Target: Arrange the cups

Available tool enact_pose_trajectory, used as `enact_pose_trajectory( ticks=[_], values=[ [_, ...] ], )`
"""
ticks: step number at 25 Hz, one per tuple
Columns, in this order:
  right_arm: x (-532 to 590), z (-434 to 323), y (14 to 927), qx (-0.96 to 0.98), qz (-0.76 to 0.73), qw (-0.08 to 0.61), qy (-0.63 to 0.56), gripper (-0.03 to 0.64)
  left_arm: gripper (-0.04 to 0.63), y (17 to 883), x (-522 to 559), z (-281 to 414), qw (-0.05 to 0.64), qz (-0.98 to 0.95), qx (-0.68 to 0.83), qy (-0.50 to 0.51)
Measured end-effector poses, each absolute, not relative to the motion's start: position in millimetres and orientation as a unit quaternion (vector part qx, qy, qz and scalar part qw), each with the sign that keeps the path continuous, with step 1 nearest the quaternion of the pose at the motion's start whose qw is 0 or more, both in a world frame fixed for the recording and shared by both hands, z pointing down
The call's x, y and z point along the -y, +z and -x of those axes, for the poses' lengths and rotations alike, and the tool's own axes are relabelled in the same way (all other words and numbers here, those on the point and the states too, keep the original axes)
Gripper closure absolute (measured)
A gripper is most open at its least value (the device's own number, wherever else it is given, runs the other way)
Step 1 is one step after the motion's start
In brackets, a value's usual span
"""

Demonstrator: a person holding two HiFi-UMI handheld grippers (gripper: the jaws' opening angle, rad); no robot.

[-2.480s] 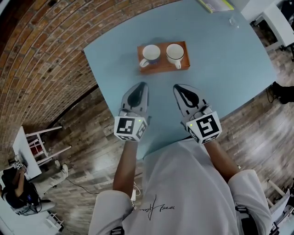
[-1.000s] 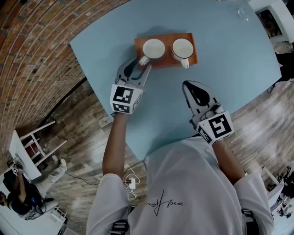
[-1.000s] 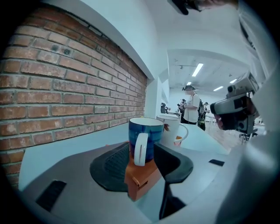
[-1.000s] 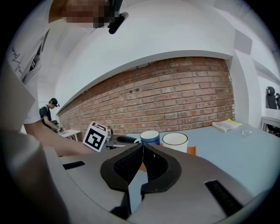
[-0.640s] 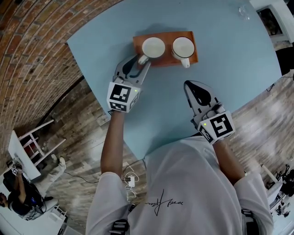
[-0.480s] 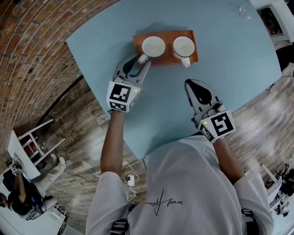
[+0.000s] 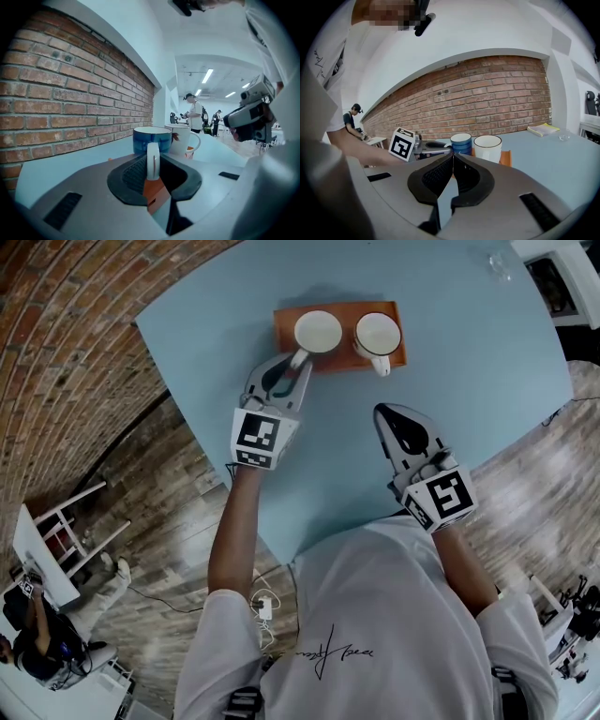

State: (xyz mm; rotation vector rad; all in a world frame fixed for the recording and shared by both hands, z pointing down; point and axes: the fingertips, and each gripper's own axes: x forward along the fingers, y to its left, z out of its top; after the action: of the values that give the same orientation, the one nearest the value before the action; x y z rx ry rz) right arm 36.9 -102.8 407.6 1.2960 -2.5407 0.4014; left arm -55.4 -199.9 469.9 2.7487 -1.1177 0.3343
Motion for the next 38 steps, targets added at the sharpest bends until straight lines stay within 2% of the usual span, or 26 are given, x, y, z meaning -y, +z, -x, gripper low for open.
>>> enact_pose_trajectory(
  ticks=[15,38],
  values=[
    [94,-45,400,0.872,-0.455,0.124,0.129,0.595,0.54,465,190,53,0.069,-0.893,0.433,0.103],
    [89,-60,392,0.881,-0.443,0.105,0.127,0.595,0.541,454,180,54,0.095,-0.838,0.532,0.072]
  ],
)
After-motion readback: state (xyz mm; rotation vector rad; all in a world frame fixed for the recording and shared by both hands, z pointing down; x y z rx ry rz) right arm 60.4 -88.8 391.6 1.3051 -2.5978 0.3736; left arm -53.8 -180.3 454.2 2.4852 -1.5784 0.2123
